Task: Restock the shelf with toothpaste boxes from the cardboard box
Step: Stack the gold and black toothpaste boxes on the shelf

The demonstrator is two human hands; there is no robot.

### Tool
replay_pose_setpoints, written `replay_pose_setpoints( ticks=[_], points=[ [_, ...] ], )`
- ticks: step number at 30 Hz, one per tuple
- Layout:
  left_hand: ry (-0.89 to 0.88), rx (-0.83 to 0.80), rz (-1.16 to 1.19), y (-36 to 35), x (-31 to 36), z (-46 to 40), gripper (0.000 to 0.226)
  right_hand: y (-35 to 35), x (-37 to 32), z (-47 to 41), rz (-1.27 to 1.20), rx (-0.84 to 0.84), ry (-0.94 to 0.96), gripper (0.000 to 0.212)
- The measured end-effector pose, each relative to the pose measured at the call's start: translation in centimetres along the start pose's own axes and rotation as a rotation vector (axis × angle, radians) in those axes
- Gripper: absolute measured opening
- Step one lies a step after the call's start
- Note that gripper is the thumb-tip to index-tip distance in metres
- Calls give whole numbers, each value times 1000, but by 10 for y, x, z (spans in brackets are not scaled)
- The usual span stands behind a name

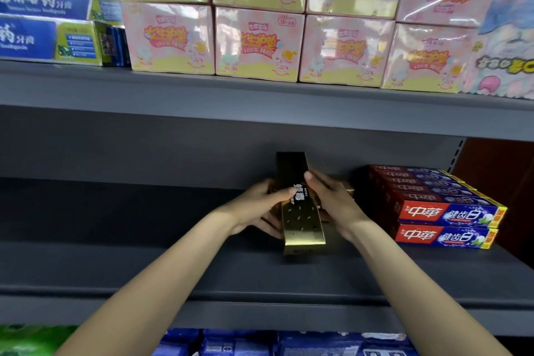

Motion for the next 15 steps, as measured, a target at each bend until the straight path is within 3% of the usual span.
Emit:
replay_pose_setpoints(
  ticks=[3,5,8,12,15],
  points=[
    [-61,44,171,5,-6,-3,40,-12,-8,7,45,-188,-2,61],
    [-102,76,326,10,-11,-4,39,-17,-12,15,220,-264,1,72],
    [-132,130,411,16,-14,-4,39,-14,-13,14,264,-186,39,68],
    [-178,309,284,34,-6,1,37,-5,-14,13,377,-99,28,69],
    [-190,467,160,61,-5,11,92,4,-18,16,435,-78,41,58]
  ],
)
Point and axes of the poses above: each hand's wrist, its own z-axis away from the middle knuckle, its own y-axis out of the back of the hand, x = y × z, the point moved 7 cm from there along -z, towards the middle knuckle, and after that the axes turned 9 degrees about -x, right-handed, at the moved point
